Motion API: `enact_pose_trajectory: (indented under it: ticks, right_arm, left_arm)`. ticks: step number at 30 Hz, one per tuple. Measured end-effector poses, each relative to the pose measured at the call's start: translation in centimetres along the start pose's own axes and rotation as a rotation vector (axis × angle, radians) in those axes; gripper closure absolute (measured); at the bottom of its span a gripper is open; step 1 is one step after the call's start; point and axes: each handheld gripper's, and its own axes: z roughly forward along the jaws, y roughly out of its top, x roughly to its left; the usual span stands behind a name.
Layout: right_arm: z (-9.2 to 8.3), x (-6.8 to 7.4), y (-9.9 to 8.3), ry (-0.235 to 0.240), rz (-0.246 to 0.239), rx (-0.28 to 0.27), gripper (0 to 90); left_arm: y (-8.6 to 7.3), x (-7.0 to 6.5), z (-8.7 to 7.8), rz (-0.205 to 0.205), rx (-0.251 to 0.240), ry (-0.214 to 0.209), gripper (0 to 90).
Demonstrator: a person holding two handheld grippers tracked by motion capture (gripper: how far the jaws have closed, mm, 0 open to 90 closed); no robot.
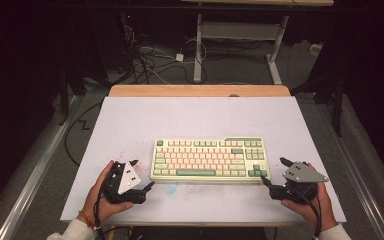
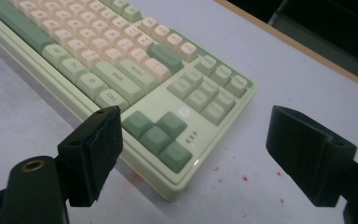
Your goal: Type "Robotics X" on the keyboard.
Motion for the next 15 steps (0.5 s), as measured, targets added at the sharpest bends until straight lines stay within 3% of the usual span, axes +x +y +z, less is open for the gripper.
enact_pose_trajectory:
  ticks: [9, 15]
  right_arm:
    - [-0.3, -0.4, -2.0, -0.011, 0.029, 0.024, 19.3]
    - [-0.4, -0.3, -2.3, -0.004, 0.042, 0.023, 18.6]
  left_arm:
    - [-1.8, 0.2, 0.2, -0.025, 0.033, -0.01, 15.6]
    - [-1.6, -0.2, 0.1, -0.006, 0.025, -0.008, 15.6]
